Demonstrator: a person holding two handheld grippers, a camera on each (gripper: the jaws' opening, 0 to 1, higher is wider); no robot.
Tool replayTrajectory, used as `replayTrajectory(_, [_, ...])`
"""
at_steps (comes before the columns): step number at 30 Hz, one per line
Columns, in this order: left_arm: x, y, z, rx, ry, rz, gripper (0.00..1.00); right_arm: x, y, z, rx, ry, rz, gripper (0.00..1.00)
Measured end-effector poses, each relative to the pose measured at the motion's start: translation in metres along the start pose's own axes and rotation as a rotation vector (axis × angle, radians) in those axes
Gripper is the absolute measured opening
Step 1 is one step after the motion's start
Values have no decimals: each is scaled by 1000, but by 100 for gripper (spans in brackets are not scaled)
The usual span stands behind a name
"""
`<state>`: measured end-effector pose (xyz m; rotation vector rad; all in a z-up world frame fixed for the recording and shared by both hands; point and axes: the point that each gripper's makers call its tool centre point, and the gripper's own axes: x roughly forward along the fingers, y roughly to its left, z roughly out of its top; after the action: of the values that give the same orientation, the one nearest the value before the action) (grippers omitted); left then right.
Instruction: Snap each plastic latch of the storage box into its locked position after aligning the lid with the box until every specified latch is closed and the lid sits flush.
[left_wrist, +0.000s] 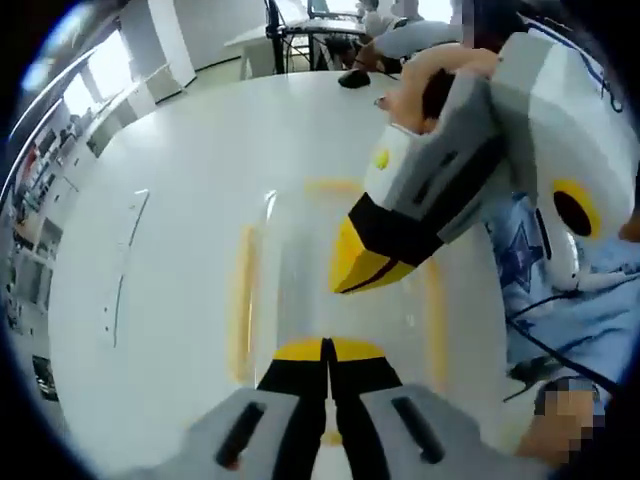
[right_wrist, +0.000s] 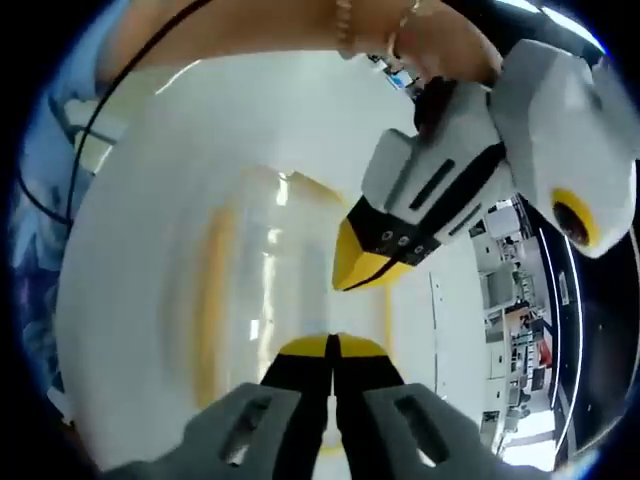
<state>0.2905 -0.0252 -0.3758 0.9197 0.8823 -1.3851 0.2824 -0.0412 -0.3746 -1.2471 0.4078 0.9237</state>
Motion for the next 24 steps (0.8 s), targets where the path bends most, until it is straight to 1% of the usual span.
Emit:
replayTrajectory(3, [2, 0, -1, -24, 62, -4, 0, 1, 0, 0, -6, 6, -3, 0])
replayTrajectory(5, [2, 5, -1, -52, 104, -12, 0, 3, -1, 1, -2, 7, -9, 0])
replayTrajectory(6, [0, 11, 0, -62, 119, -18, 0, 3, -2, 2, 0, 5, -10, 0])
replayTrajectory(7, [0, 13, 0, -71, 129, -24, 0, 4, -2, 2, 4, 4, -9, 0])
replayTrajectory(11, [-1, 19, -1, -134, 141, -45, 0, 4, -3, 1, 40, -13, 2, 0])
replayTrajectory(13, [-1, 20, -1, -135, 149, -46, 0, 4, -2, 1, 51, -17, 7, 0])
replayTrajectory(17, [-2, 24, -4, -139, 185, -41, 0, 4, -2, 1, 66, -11, 1, 0])
replayTrajectory(21, [-5, 30, -9, -185, 203, -47, 0, -2, 5, 2, 64, -5, -12, 0])
replayTrajectory(22, [-5, 31, -10, -192, 203, -47, 0, -2, 5, 2, 90, -5, -19, 0])
replayTrajectory(23, [-6, 31, -10, -193, 204, -46, 0, -3, 6, 1, 139, -1, -27, 0])
replayTrajectory(24, [-6, 31, -11, -200, 204, -40, 0, -4, 6, 1, 151, -2, -32, 0])
